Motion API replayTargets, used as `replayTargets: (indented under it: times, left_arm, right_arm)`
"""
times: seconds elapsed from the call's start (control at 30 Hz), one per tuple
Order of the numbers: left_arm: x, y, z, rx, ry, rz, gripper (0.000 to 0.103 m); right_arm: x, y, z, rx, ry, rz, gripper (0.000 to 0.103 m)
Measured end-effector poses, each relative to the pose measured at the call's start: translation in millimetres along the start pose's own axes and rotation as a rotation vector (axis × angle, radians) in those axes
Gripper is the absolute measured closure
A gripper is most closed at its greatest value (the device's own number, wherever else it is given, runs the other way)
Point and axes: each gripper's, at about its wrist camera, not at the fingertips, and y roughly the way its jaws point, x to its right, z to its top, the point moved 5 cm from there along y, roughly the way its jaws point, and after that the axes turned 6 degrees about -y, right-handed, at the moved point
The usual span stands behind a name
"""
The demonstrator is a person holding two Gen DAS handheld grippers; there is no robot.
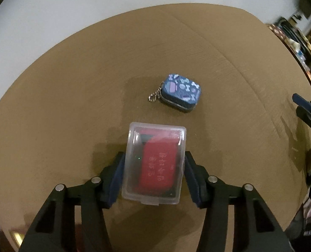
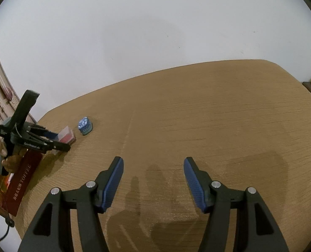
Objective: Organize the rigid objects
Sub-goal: 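Lower the clear red-card box into the gold tin and open the left tool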
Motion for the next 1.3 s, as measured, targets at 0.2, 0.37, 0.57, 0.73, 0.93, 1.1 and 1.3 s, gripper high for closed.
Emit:
replayTargets:
  times: [0.2, 0.37, 0.57, 0.73, 0.93, 1.1, 1.3]
  left_arm:
    - [8, -91, -62, 0.157, -0.232, -0.049, 0.053]
    - [-30, -172, -158, 0.166, -0.421, -0.039, 0.053]
    - [-76, -184, -227, 0.080, -0.376, 0.108, 0.053]
    - [-91, -161, -238, 0.053, -0.335, 0.108, 0.053]
    - [-86, -127, -235, -0.006, -0.232, 0.113, 0.053]
    - [-69, -113, -224, -0.037, -0.069, 0.073, 0.053]
    - [-66, -89, -224, -0.103, 0.068, 0.083, 0.053]
  right_arm:
    - [3, 2, 2, -0.005, 0.010, 0.000, 0.042]
    - [3, 5, 4, -0.019, 0.006, -0.009, 0.041]
    - [-2, 14, 6, -0.050, -0.006, -0.028, 0.040]
    - [-9, 25, 6, -0.089, -0.022, -0.046, 0.040]
    - [-19, 38, 6, -0.108, -0.035, -0.062, 0.039]
    - [-26, 43, 3, -0.113, -0.043, -0.072, 0.039]
    - [-31, 48, 1, -0.115, -0.047, -0.076, 0.038]
